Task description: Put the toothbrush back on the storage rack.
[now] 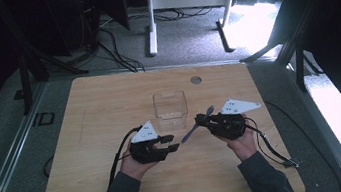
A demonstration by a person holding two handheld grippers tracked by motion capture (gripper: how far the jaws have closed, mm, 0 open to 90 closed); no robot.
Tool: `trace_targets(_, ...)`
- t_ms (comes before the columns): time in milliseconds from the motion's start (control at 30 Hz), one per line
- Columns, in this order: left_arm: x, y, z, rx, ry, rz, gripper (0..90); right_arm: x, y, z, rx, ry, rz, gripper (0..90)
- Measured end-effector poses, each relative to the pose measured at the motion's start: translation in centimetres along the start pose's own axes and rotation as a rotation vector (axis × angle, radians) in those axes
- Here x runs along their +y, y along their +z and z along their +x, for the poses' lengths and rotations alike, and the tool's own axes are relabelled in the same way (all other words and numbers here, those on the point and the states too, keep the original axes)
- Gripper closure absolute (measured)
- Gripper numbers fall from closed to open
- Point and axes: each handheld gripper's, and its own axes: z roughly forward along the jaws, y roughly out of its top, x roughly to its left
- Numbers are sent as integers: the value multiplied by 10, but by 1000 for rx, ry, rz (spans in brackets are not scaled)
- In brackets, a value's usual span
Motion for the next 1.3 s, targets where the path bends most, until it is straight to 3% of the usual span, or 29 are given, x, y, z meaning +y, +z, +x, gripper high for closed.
trace_targets(767, -2, 1, 0, -5, -5, -1, 598, 2, -3, -3, -70, -48, 17, 803)
trace_targets(1300, -4, 1, 0, -4, -5, 2, 598, 10, -6, -5, -108, -70, -6, 803)
